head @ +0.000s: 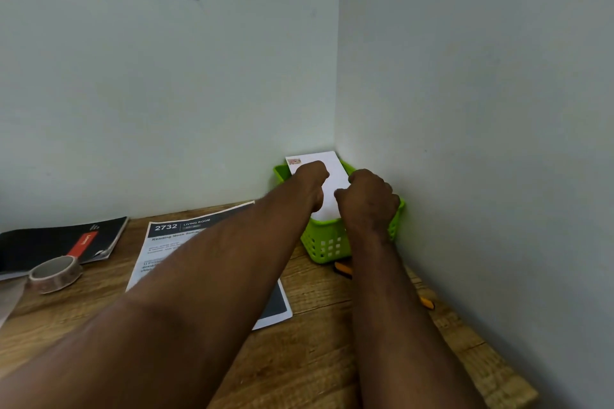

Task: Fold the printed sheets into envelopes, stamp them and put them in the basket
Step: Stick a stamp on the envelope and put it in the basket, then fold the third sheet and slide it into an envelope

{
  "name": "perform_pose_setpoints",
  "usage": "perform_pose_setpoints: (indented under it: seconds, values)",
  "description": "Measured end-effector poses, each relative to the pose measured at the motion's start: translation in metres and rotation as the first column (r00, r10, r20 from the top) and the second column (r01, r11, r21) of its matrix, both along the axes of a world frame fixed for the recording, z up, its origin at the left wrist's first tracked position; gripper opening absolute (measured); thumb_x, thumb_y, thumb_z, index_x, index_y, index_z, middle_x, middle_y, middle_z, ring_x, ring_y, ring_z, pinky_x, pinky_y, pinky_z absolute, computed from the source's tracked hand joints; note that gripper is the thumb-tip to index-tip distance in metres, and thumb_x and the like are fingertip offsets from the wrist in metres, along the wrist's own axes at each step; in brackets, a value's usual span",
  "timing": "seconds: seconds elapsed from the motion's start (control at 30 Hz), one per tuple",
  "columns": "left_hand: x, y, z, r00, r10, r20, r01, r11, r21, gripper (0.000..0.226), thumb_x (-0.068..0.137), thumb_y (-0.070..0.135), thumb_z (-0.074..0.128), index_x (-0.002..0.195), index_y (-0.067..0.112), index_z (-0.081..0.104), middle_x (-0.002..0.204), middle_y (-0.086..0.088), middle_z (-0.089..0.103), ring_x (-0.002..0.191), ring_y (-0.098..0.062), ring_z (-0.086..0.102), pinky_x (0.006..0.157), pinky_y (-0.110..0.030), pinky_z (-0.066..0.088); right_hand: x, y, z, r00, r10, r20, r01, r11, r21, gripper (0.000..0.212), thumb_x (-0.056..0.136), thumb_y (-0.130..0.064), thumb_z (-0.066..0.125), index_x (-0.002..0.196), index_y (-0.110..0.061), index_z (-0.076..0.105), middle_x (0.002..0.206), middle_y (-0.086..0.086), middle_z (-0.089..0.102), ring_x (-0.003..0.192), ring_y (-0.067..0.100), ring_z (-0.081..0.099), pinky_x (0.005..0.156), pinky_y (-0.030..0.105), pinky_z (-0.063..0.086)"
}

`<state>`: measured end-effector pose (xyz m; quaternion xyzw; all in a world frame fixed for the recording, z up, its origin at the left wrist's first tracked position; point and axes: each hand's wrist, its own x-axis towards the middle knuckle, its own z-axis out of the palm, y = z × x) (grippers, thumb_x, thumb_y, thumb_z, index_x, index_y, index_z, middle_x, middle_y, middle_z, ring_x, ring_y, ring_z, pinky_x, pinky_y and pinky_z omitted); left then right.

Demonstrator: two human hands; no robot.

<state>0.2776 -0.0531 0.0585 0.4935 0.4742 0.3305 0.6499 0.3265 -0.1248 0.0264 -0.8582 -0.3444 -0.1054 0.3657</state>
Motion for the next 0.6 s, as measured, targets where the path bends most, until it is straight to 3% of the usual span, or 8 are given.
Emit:
perform_pose_setpoints:
  seconds: [0.13,0.23,0.33,0.4,0.43,0.47,0.53,0.6]
  values:
    - [-0.001,-0.004,0.007,0.999,-0.026,-0.022,0.027,0.997,0.066,0.006,0.096,0.012,0.049,0.098,0.007,0.046,0.097,-0.006,0.039,0.082,-0.020,0.039,0.076,-0.029,0.030,0.000,0.000,0.000,1.000,-0.006,-0.002,0.006,1.000,-0.001,0.029,0.084,-0.024,0.058,0.112,-0.020,0.060,0.118,0.005,0.061,0.113,0.030,0.051,0.090,0.037,0.036]
    - [-0.004,0.000,0.019,0.996,-0.048,0.069,0.037,0.987,0.158,0.038,0.089,0.012,0.052,0.125,0.001,0.052,0.097,-0.008,0.049,0.068,-0.018,0.045,0.066,-0.028,0.041,-0.002,-0.002,0.002,1.000,0.000,0.016,0.000,0.999,0.036,0.028,0.086,-0.030,0.059,0.110,-0.017,0.062,0.116,0.007,0.061,0.112,0.031,0.052,0.090,0.038,0.038]
    - [-0.021,0.001,0.034,0.989,-0.044,0.143,0.025,0.991,0.130,0.008,0.088,0.007,0.056,0.094,0.002,0.056,0.094,-0.017,0.057,0.077,-0.028,0.055,0.076,-0.033,0.048,-0.003,-0.004,0.007,0.997,0.051,0.054,-0.062,0.972,0.225,0.030,0.087,-0.030,0.061,0.110,-0.012,0.067,0.113,0.010,0.066,0.109,0.033,0.056,0.089,0.038,0.041]
    - [-0.043,0.000,0.039,0.987,-0.035,0.158,0.011,0.989,0.150,0.007,0.091,0.002,0.053,0.084,0.005,0.052,0.083,-0.014,0.050,0.068,-0.026,0.051,0.067,-0.028,0.048,-0.012,-0.003,0.015,0.977,0.095,0.192,-0.167,0.899,0.406,0.024,0.085,-0.021,0.063,0.102,-0.006,0.071,0.102,0.014,0.070,0.098,0.035,0.062,0.085,0.037,0.043]
    - [-0.056,0.004,0.037,0.990,-0.033,0.137,0.007,0.983,0.183,0.005,0.091,0.001,0.052,0.089,0.005,0.054,0.083,-0.012,0.049,0.068,-0.024,0.051,0.062,-0.027,0.046,-0.021,-0.001,0.020,0.952,0.109,0.285,-0.237,0.853,0.466,0.018,0.082,-0.016,0.063,0.093,-0.004,0.072,0.093,0.014,0.071,0.089,0.034,0.064,0.080,0.036,0.045]
    - [-0.069,0.011,0.032,0.993,-0.018,0.113,-0.009,0.972,0.234,0.014,0.091,-0.001,0.051,0.103,0.004,0.056,0.089,-0.010,0.052,0.077,-0.022,0.054,0.067,-0.026,0.046,-0.032,0.002,0.022,0.921,0.125,0.370,-0.310,0.809,0.499,0.012,0.080,-0.011,0.064,0.084,-0.003,0.072,0.084,0.014,0.071,0.080,0.033,0.064,0.075,0.035,0.045]
    - [-0.102,0.025,0.014,0.999,0.046,0.005,-0.044,0.928,0.371,0.051,0.091,-0.003,0.050,0.140,0.007,0.043,0.123,-0.009,0.055,0.107,-0.022,0.055,0.088,-0.029,0.044,-0.064,0.009,0.022,0.858,0.246,0.451,-0.466,0.742,0.482,0.009,0.078,-0.008,0.063,0.074,-0.004,0.070,0.075,0.013,0.069,0.072,0.031,0.063,0.069,0.035,0.045]
    - [-0.142,0.030,-0.006,0.987,0.115,-0.111,-0.049,0.877,0.478,0.058,0.091,-0.005,0.047,0.146,0.010,0.039,0.134,-0.010,0.052,0.114,-0.020,0.055,0.095,-0.030,0.044,-0.098,0.019,0.009,0.779,0.440,0.446,-0.609,0.699,0.374,0.013,0.081,-0.010,0.061,0.077,-0.003,0.070,0.077,0.013,0.069,0.075,0.031,0.063,0.069,0.036,0.048]
